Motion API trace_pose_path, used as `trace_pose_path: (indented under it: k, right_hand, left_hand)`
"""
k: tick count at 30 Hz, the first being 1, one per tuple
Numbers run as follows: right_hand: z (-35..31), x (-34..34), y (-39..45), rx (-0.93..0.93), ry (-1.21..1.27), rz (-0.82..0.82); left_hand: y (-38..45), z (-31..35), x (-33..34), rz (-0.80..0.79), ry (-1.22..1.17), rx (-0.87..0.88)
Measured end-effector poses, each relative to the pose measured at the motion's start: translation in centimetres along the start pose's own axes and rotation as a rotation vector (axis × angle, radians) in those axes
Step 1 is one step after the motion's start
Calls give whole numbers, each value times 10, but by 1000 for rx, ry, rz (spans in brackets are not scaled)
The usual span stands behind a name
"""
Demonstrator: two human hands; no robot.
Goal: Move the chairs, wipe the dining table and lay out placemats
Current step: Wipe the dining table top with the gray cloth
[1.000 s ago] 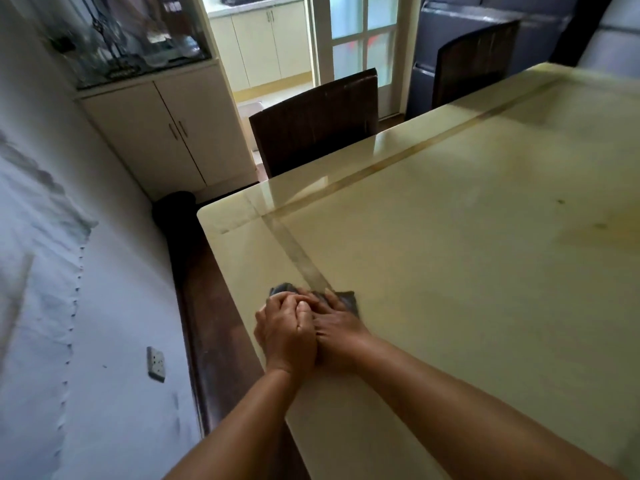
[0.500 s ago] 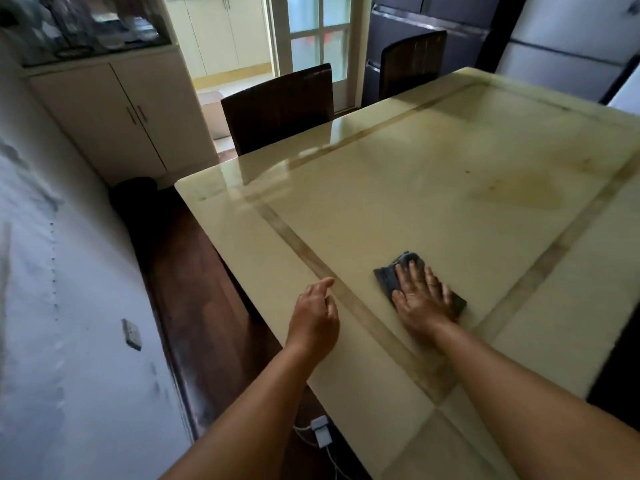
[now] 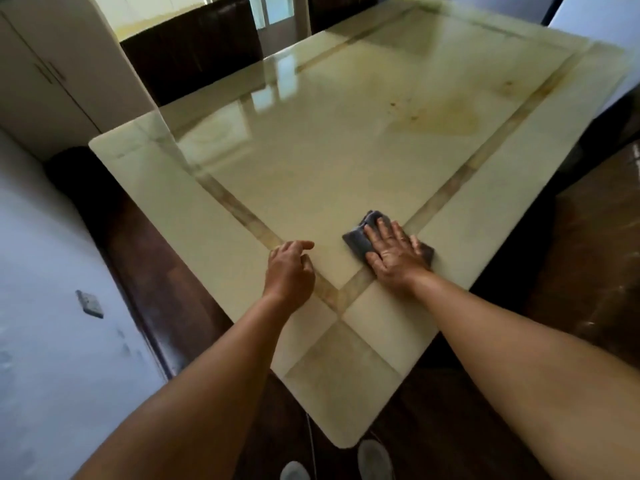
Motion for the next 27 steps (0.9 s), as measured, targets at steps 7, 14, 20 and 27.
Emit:
trace_pose_path:
  k: [7,14,20,27]
  right_hand:
    - [-14,13,-6,54,37,2]
    - [-34,26,-41,-124,-52,-128]
    - [-30,27,-50,-143,-206,-250]
    - [-14,10,-36,-202,-277,-301]
  left_hand:
    - [-11,18,27,67,27,-54]
    - [-14,40,54,81,59,-109]
    - [-7,60,70,-5,99,54]
    - [6,68,86,-34,82,0]
Point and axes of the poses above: each hand's wrist, its own y-axis towards the middle knuckle, its own x-axis out of the palm, z = x × y, the point moved 9 cm from there along y, towards the middle knuckle, and after that the axes turned 3 degrees about x, right-handed, at the moved point
